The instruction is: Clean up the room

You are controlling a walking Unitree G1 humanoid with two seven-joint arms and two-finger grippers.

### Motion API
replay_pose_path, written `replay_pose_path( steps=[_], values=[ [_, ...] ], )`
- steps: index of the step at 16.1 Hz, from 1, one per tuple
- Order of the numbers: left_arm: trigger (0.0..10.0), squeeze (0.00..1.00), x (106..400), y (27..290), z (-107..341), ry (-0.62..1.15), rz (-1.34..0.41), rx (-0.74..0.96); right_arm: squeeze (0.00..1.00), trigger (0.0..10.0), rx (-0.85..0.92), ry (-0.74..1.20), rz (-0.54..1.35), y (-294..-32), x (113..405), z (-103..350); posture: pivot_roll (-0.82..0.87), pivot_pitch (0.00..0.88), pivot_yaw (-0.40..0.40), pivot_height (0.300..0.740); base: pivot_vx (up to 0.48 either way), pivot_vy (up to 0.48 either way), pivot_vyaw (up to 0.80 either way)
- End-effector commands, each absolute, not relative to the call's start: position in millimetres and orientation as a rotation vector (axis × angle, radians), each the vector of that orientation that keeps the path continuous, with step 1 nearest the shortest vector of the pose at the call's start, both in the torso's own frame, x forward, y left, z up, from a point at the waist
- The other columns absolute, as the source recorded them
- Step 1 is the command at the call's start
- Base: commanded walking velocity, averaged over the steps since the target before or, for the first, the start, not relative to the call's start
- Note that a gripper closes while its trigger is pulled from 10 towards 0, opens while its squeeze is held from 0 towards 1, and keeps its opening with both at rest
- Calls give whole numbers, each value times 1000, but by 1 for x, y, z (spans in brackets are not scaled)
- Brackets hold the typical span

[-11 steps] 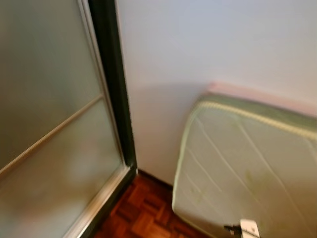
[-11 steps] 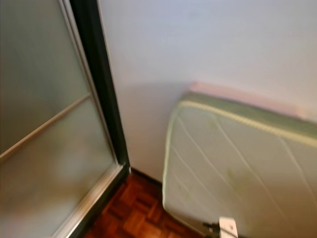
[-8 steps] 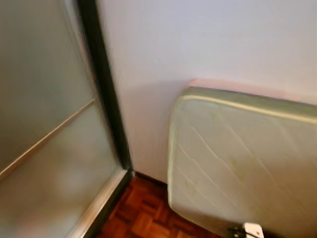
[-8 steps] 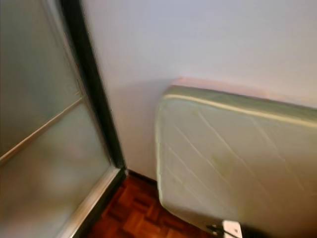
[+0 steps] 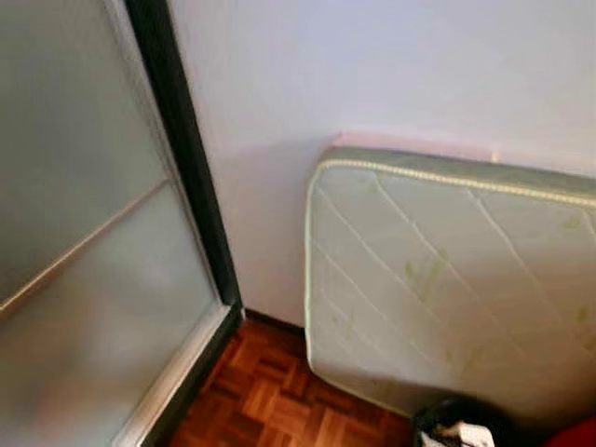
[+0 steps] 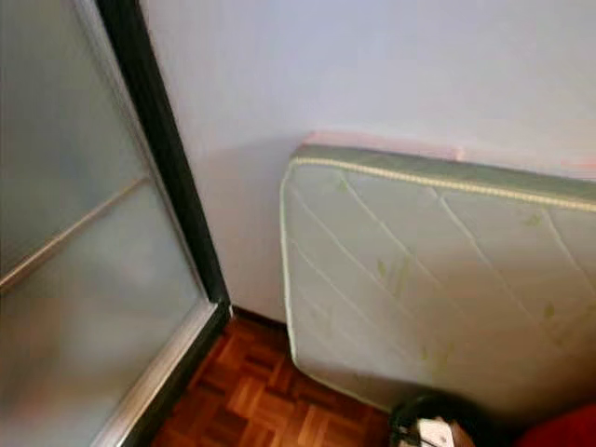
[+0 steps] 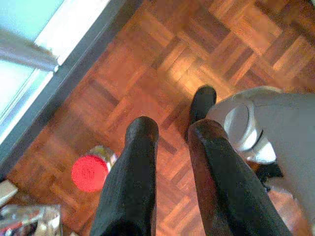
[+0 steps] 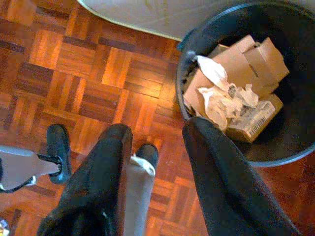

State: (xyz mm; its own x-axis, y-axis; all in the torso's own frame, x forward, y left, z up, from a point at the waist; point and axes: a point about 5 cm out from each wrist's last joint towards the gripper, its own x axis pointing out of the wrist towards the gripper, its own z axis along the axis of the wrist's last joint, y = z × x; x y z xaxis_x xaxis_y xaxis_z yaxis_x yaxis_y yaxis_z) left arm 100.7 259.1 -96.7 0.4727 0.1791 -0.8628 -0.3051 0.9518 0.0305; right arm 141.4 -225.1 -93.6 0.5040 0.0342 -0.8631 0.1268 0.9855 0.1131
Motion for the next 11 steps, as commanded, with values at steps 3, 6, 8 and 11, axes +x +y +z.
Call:
replay_pose_path(
  steps=[3,6,8,11],
  values=[
    [10000,0,104,264,-95,1029,301,-127,0,10000,177,1035,-70,-226,144,-93,143,0,-31,740,0,0,-792],
    [10000,0,104,264,-94,1029,298,-117,0,10000,175,1040,-64,-226,144,-93,141,0,-30,740,0,0,-788],
    [10000,0,107,264,-93,1019,279,-89,0,10000,173,1042,-62,-226,144,-93,140,0,-31,740,0,-217,-788],
    [10000,0,110,259,-94,1021,285,-101,0,10000,173,1046,-60,-226,143,-93,143,0,-30,740,0,-306,-785]
  ],
)
